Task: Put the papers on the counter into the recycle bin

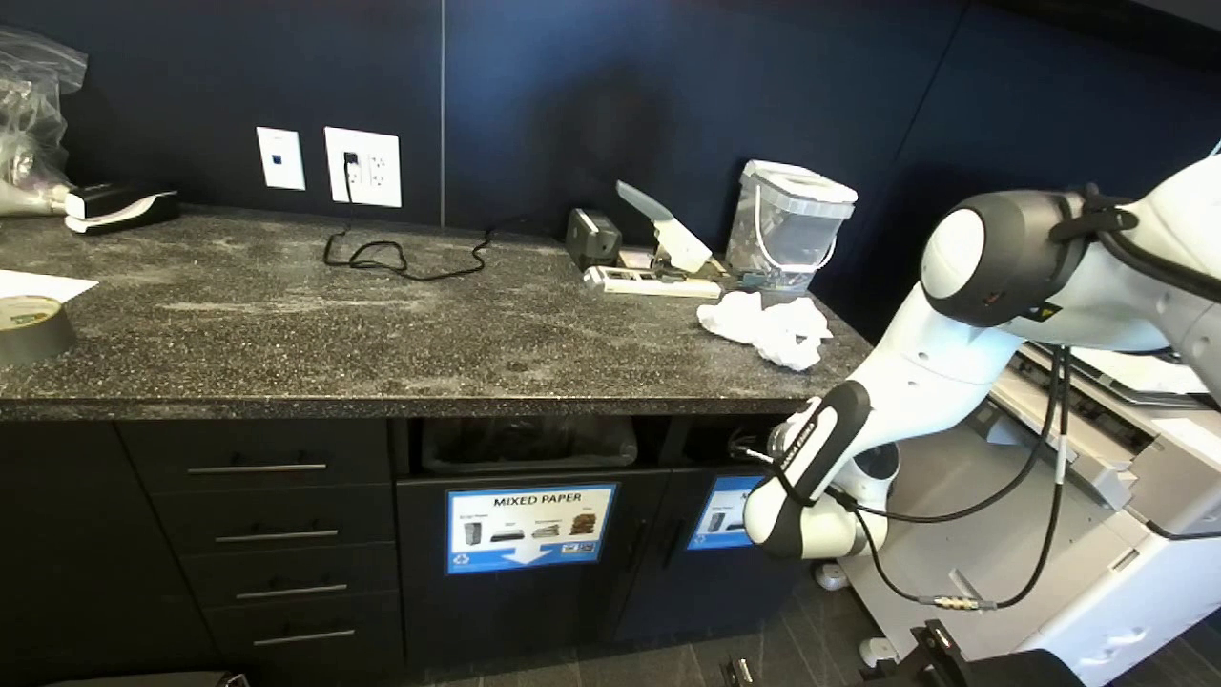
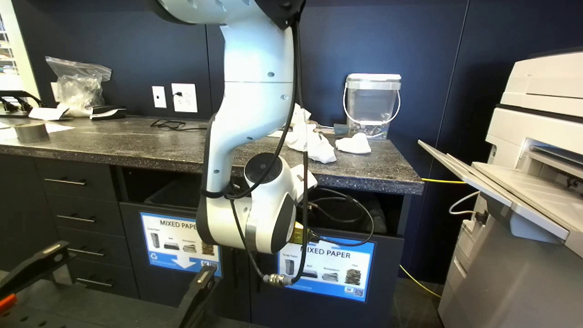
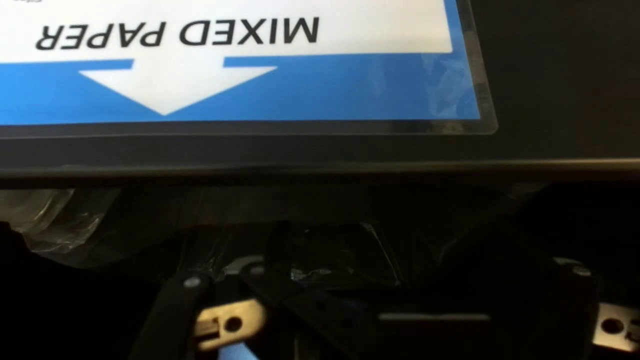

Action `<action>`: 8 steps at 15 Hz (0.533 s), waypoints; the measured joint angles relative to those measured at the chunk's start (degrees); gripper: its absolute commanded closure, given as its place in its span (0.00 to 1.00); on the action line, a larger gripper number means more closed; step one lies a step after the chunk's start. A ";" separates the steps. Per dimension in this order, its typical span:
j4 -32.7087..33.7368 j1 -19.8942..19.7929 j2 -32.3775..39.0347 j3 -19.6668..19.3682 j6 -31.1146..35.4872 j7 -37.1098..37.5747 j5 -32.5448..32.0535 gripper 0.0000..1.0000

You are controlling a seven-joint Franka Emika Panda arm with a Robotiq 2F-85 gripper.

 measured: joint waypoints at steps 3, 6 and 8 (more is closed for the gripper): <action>-4.23 -0.03 -4.21 -0.60 -2.83 -0.05 -3.52 0.00; -8.40 -0.84 -9.81 -0.59 -9.84 0.03 -9.57 0.00; -11.47 -2.09 -14.71 -0.08 -17.12 -0.01 -13.78 0.00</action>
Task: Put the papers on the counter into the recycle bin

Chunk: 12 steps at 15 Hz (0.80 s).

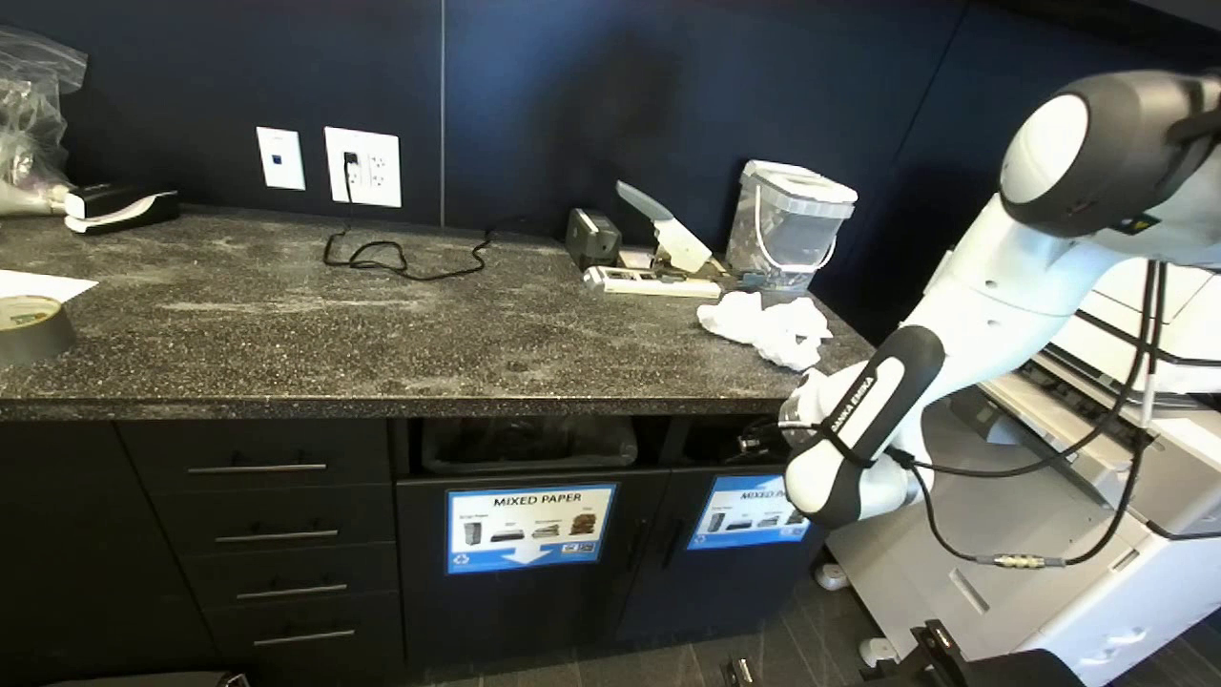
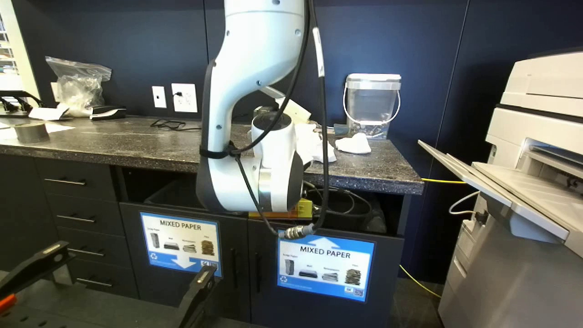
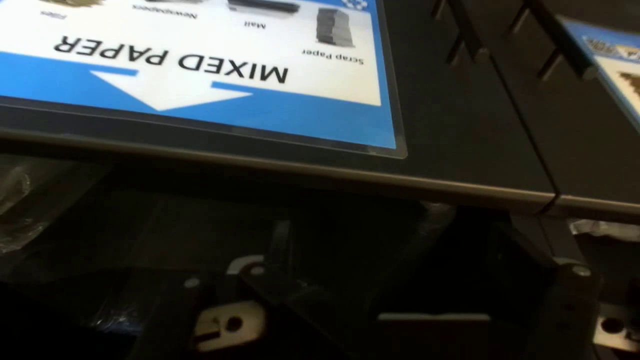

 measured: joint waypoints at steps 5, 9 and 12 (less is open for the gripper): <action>-7.60 -1.44 -15.28 2.08 -20.87 -4.86 -1.26 0.00; -10.48 -1.40 -26.58 3.53 -31.84 -12.21 0.29 0.00; -10.46 -1.40 -32.17 3.07 -33.80 -18.13 1.04 0.00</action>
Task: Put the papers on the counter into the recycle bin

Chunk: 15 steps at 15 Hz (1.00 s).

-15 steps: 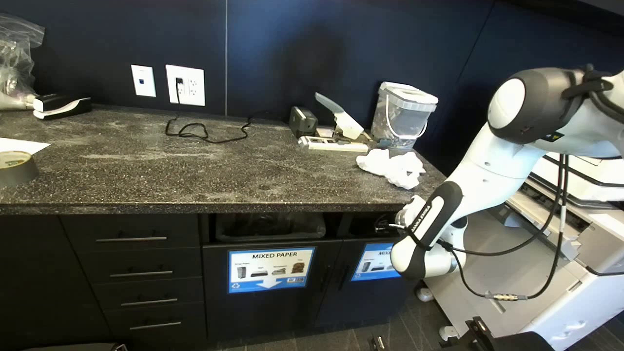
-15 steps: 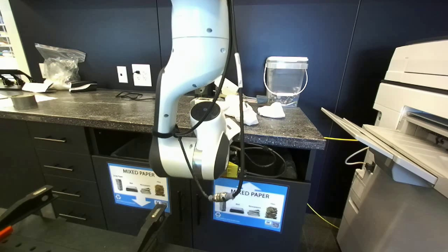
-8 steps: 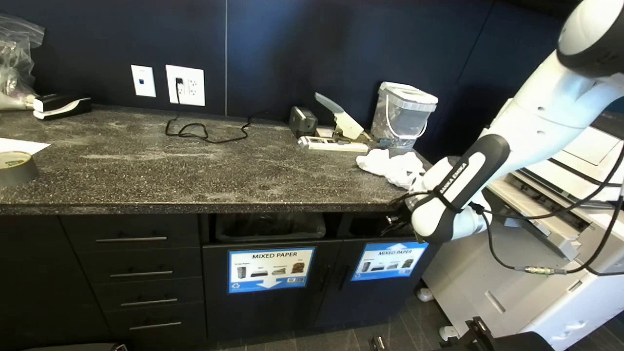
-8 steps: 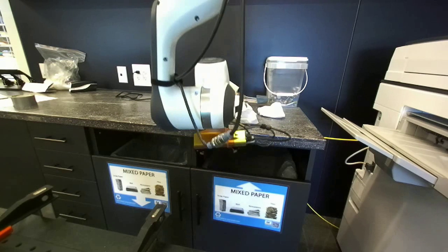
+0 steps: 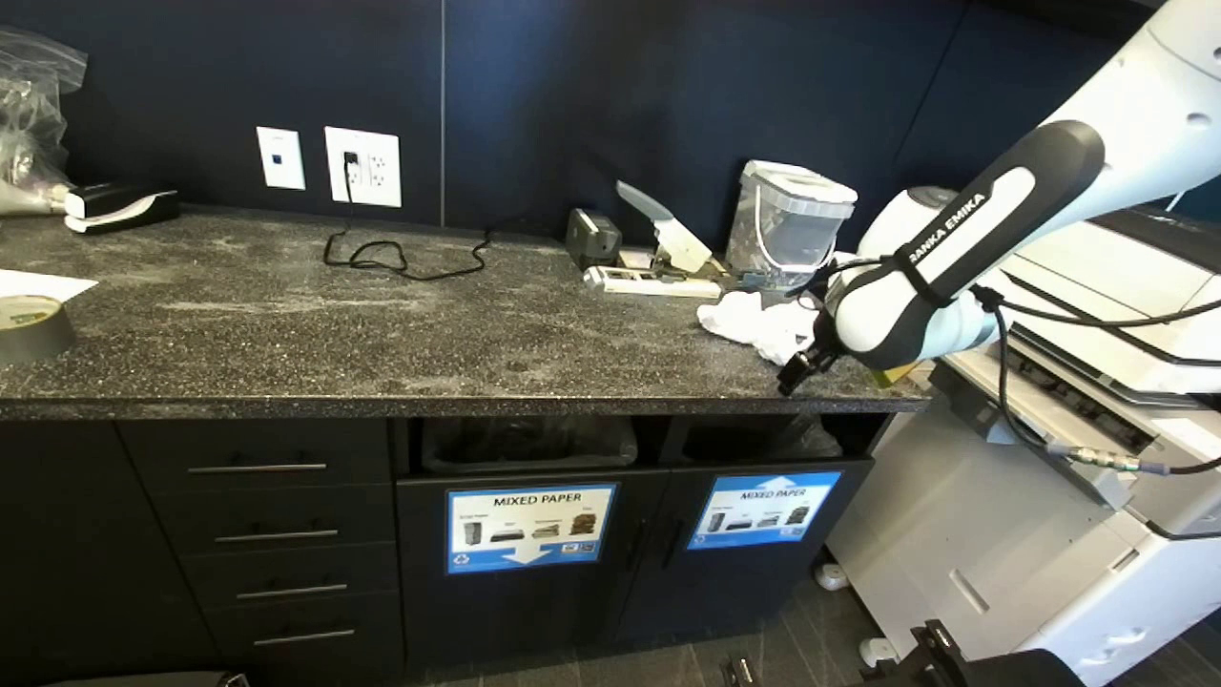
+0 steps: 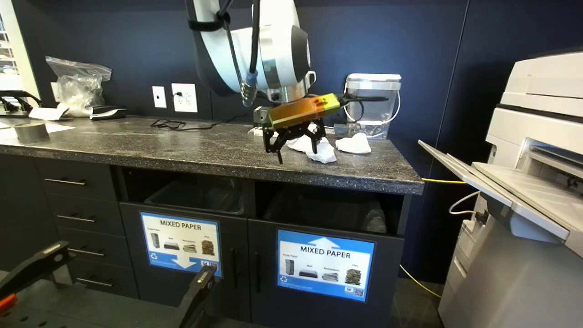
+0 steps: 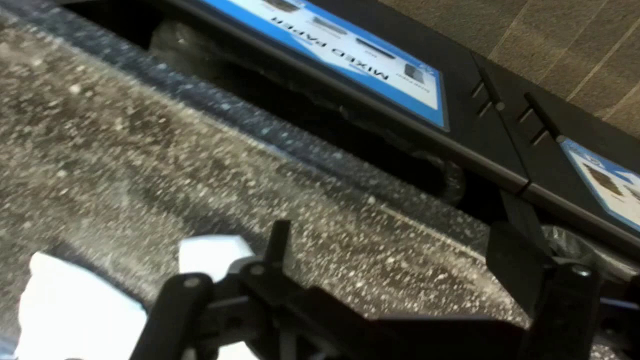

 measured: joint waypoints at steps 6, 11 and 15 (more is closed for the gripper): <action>1.43 -6.44 -3.54 4.01 1.66 -12.61 0.35 0.00; 7.07 -18.86 2.02 16.83 1.89 -24.64 1.06 0.00; 14.35 -24.21 9.80 23.24 -3.00 -31.19 1.08 0.00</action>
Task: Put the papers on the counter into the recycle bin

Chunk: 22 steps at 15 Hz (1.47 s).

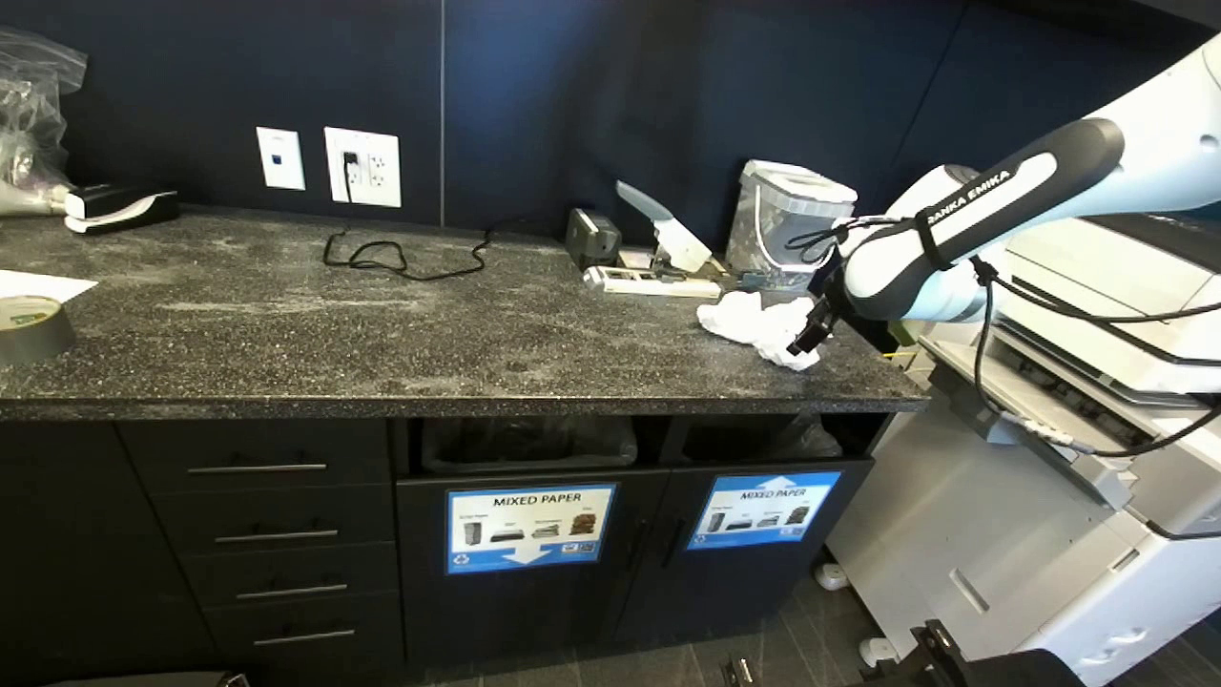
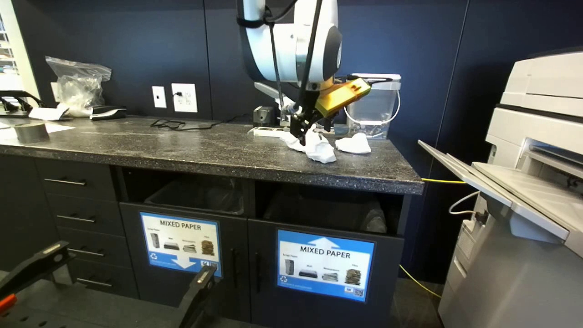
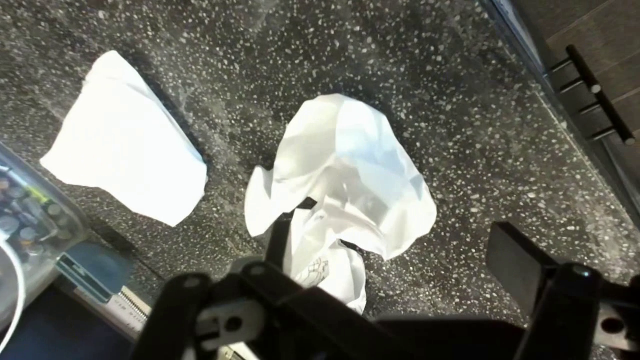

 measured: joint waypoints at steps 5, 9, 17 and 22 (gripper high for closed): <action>8.61 3.09 6.26 -2.43 -6.62 -8.80 5.20 0.00; 13.02 7.84 8.23 -6.65 -9.77 -13.00 9.20 0.00; 17.75 14.28 10.16 -12.74 -13.18 -16.37 13.09 0.27; 19.35 16.12 10.72 -14.43 -14.76 -17.30 13.49 0.66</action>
